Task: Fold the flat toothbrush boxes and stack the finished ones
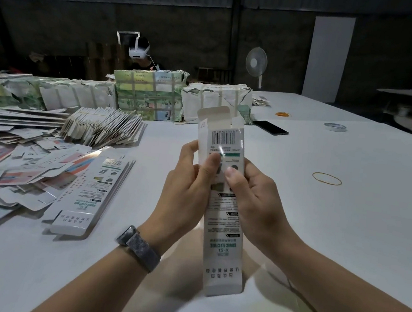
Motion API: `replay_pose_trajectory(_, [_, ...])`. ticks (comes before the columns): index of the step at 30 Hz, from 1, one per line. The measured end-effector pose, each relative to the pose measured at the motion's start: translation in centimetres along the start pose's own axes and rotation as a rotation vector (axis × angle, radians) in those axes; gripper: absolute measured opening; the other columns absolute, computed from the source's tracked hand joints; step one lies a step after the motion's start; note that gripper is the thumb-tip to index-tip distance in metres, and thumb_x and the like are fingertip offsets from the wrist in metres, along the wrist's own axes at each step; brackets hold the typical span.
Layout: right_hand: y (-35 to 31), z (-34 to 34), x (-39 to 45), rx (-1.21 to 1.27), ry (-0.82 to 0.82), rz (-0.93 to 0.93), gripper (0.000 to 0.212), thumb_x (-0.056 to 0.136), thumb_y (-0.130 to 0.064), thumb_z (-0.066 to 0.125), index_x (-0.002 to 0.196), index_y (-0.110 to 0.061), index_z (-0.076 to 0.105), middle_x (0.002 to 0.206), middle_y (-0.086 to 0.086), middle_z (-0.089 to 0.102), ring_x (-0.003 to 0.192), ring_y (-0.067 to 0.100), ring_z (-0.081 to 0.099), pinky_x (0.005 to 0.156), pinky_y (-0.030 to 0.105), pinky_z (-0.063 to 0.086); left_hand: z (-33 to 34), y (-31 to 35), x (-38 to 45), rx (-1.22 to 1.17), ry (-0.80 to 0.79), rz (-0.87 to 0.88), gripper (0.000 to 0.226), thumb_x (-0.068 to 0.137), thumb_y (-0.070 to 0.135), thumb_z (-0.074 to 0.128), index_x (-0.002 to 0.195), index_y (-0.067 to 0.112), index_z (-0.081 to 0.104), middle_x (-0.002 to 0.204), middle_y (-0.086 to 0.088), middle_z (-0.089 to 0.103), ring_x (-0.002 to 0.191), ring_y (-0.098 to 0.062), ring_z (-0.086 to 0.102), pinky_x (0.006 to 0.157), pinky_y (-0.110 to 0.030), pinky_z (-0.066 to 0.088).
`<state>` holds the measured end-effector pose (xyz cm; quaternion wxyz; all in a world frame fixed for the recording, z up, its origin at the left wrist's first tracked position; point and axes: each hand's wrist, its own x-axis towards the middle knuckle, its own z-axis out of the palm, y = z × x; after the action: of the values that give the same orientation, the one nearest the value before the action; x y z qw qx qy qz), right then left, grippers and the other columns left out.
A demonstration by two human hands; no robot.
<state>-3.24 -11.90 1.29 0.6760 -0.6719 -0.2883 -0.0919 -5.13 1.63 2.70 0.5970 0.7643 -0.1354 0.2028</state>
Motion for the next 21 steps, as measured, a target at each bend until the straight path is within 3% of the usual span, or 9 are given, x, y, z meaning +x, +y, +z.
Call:
replay_pose_trajectory(3, [-0.04, -0.03, 0.07, 0.009, -0.012, -0.005, 0.028, 0.096, -0.036, 0.044, 0.116, -0.033, 0.062, 0.098, 0.003, 0.073, 0.091, 0.025, 0.072, 0.077, 0.048, 0.061, 0.1, 0.36, 0.0, -0.011, 0.015, 0.006, 0.066, 0.084, 0.067, 0.046, 0.134, 0.024, 0.043, 0.103, 0.004, 0.077, 0.089, -0.017, 0.076, 0.077, -0.05, 0.062])
replay_pose_trajectory(7, [-0.13, -0.18, 0.12, 0.005, -0.019, 0.007, 0.031, 0.095, -0.036, 0.044, 0.121, -0.03, 0.06, 0.103, 0.004, 0.073, 0.096, 0.025, 0.071, 0.079, 0.048, 0.061, 0.28, 0.59, -0.03, -0.032, 0.008, 0.016, 0.057, 0.09, 0.055, 0.048, 0.137, 0.023, 0.042, 0.109, 0.001, 0.076, 0.093, -0.019, 0.076, 0.079, -0.052, 0.062])
replay_pose_trajectory(11, [-0.04, -0.2, 0.08, -0.061, -0.015, 0.015, 0.042, 0.095, -0.039, 0.042, 0.126, -0.017, 0.06, 0.103, 0.004, 0.073, 0.093, 0.025, 0.072, 0.077, 0.05, 0.061, 0.12, 0.46, -0.17, -0.03, 0.023, 0.054, 0.056, 0.092, 0.052, 0.048, 0.143, 0.036, 0.03, 0.111, 0.001, 0.076, 0.092, -0.02, 0.076, 0.078, -0.051, 0.062])
replay_pose_trajectory(17, [0.15, -0.08, -0.06, -0.076, -0.031, 0.01, 0.037, 0.095, -0.04, 0.043, 0.124, -0.023, 0.061, 0.103, 0.0, 0.073, 0.095, 0.022, 0.072, 0.079, 0.049, 0.061, 0.21, 0.04, -0.19, -0.036, 0.04, 0.072, 0.054, 0.092, 0.048, 0.048, 0.141, 0.054, 0.025, 0.11, 0.0, 0.076, 0.09, -0.021, 0.076, 0.08, -0.053, 0.062])
replay_pose_trajectory(21, [0.0, -0.41, 0.12, -0.028, -0.049, 0.011, 0.04, 0.095, -0.037, 0.046, 0.133, -0.03, 0.056, 0.107, -0.002, 0.073, 0.099, 0.023, 0.071, 0.083, 0.052, 0.059, 0.26, -0.08, -0.05, -0.05, 0.006, 0.1, 0.051, 0.097, 0.046, 0.045, 0.145, 0.043, 0.029, 0.115, 0.002, 0.074, 0.099, -0.024, 0.074, 0.085, -0.055, 0.06])
